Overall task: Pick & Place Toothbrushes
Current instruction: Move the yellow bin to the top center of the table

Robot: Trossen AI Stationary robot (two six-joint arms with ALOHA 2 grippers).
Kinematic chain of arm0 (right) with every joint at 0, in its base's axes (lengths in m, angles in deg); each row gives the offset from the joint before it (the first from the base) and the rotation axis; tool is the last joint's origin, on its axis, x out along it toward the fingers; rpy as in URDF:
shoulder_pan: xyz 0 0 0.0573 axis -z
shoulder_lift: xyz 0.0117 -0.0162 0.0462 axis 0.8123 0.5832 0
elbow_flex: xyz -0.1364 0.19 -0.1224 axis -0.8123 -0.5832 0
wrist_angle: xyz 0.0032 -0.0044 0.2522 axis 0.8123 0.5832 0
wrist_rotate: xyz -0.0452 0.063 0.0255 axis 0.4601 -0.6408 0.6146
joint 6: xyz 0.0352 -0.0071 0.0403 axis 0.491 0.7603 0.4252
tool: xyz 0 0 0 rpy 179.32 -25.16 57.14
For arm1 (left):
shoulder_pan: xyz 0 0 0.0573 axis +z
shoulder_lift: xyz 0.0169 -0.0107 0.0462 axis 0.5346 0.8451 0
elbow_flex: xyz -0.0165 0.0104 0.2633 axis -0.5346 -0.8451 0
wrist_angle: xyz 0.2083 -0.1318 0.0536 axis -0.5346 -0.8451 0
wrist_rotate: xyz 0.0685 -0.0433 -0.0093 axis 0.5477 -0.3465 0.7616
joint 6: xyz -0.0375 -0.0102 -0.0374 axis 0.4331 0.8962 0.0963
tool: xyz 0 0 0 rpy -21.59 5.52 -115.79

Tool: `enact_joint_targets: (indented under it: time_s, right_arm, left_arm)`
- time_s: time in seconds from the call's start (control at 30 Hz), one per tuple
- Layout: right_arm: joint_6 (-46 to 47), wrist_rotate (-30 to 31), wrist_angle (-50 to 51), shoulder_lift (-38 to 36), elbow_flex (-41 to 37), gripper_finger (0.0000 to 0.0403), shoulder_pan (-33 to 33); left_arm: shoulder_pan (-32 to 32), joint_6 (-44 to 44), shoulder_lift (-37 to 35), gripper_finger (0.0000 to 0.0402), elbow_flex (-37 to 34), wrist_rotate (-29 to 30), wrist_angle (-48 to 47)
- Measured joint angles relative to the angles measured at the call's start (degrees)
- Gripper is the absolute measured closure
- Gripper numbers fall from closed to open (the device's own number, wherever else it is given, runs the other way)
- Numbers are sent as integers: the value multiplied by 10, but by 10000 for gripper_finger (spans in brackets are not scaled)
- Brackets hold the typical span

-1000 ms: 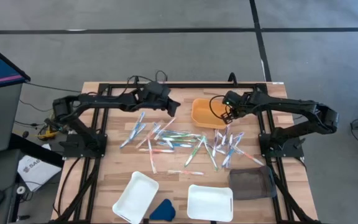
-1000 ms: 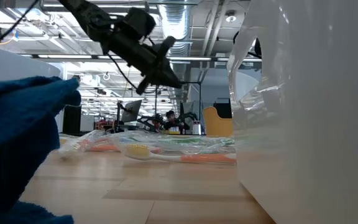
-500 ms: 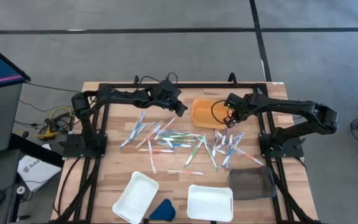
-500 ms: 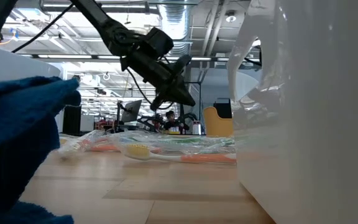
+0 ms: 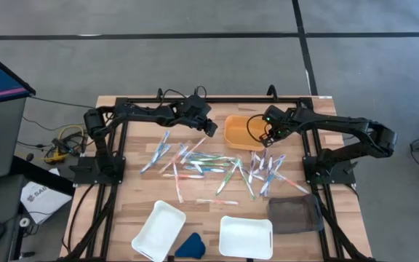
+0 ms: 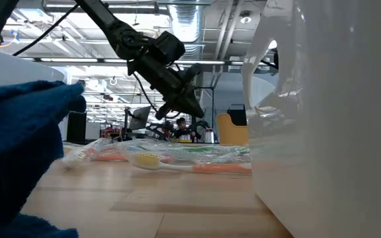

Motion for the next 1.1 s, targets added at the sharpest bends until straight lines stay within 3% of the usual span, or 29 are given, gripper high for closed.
enact_joint_targets:
  time_s: [0.6,0.8,1.1]
  right_arm:
    - [0,-2,1,0,0,402,0]
    - [-2,-11,-6,0,0,402,-1]
    - [-6,-14,-15,0,0,402,-10]
  left_arm:
    - [-14,10,12,398,0,0,0]
    - [-14,11,48,398,27,-3,4]
    - [-15,11,110,398,77,-56,-3]
